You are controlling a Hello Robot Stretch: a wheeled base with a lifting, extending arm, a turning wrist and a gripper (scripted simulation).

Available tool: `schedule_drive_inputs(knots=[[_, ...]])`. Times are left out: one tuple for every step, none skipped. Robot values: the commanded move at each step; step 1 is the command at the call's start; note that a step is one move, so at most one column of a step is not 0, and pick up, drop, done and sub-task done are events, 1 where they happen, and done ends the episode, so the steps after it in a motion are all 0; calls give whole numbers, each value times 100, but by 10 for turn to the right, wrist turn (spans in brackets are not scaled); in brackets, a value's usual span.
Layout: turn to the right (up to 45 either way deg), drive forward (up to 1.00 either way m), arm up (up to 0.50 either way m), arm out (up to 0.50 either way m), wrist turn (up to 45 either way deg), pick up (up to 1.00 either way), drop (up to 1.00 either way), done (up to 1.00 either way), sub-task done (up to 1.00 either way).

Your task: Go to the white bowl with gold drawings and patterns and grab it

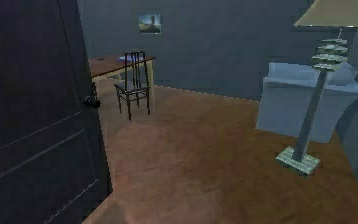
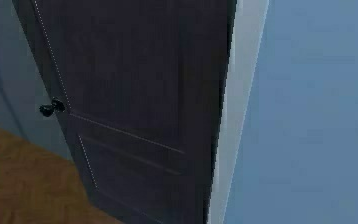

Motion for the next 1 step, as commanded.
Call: schedule_drive_inputs(knots=[[30,0,0,0,0,0,0,0,0]])
